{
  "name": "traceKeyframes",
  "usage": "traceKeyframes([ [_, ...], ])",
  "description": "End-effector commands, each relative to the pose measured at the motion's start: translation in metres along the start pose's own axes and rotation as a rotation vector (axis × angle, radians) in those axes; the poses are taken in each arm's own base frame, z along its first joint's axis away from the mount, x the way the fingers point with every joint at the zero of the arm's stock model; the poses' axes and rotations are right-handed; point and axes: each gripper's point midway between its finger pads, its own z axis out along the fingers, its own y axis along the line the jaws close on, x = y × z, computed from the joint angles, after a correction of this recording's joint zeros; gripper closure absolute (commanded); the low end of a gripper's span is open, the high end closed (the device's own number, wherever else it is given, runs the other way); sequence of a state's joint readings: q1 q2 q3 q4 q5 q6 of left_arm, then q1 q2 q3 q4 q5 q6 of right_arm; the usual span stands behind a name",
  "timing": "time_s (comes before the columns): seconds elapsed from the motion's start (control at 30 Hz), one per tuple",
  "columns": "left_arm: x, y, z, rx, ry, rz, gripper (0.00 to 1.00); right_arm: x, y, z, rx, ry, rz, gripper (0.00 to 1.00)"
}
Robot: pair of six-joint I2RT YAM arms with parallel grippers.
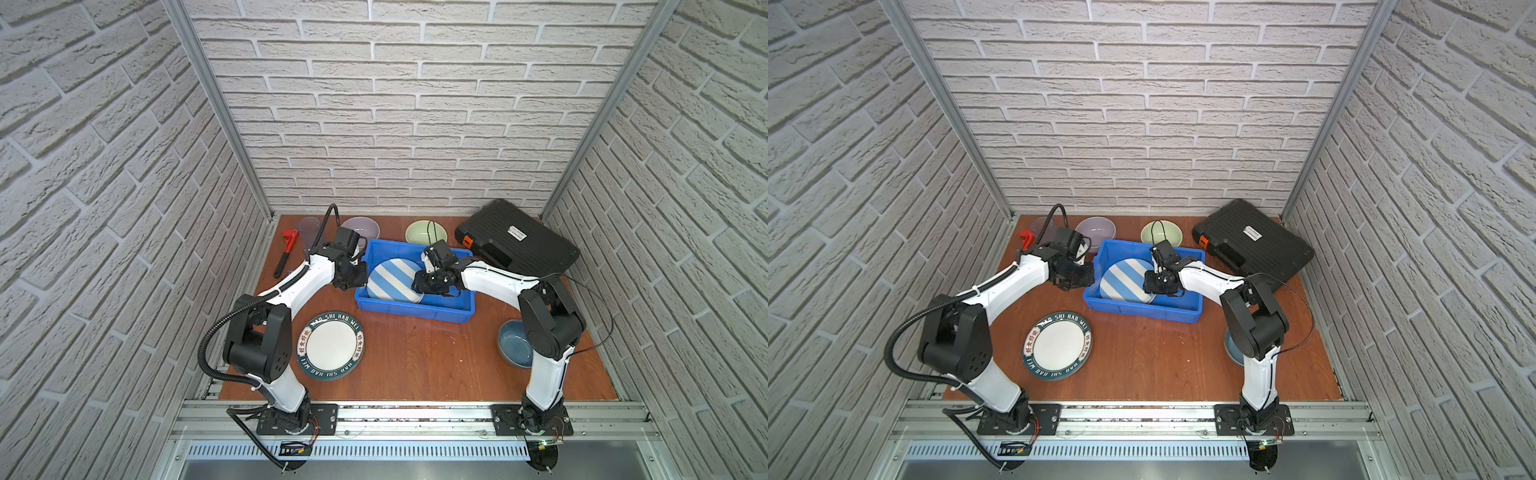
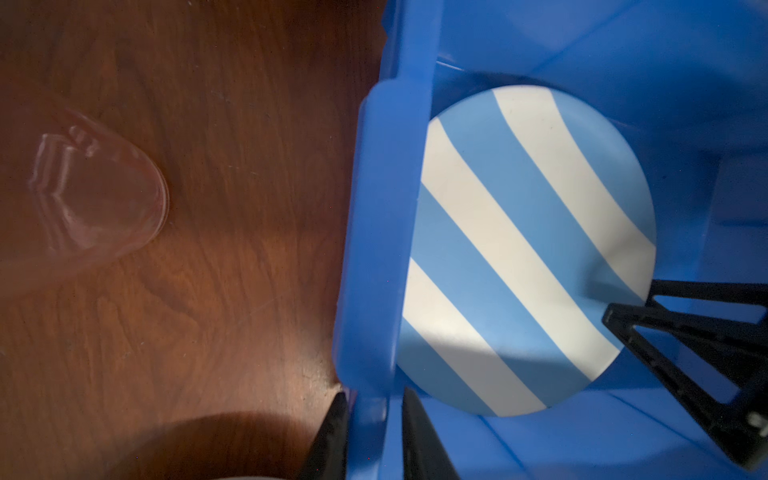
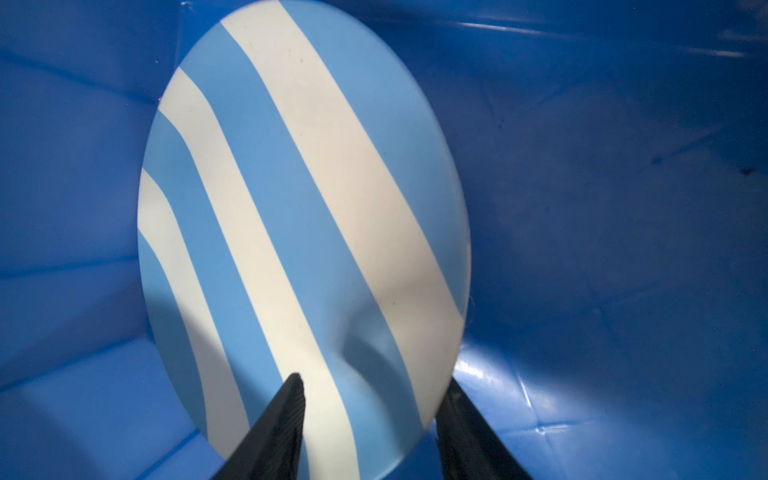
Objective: Place the mixed dishes into the plastic bin
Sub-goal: 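Open the right gripper to release the plate inside the bin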
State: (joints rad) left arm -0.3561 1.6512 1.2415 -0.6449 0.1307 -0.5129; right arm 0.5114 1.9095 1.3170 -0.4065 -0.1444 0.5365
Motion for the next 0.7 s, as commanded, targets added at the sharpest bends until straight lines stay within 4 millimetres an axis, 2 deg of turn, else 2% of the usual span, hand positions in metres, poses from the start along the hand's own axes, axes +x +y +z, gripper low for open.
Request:
traceKeyframes([
  [0.0,0.004,-0.001,-0.009,-0.006,-0.012,0.011,0.76,-0.003,0.003,0.0,0.036,-0.013,-0.048,0.46],
  [0.4,0.002,0.004,-0.03,-0.034,-0.052,0.014,0.73,-0.004,0.004,-0.005,0.087,-0.019,-0.082,0.41],
  [0.67,0.015,0.013,-0.048,-0.071,-0.061,0.013,0.71,-0.009,0.009,-0.021,0.072,-0.048,-0.108,0.41],
])
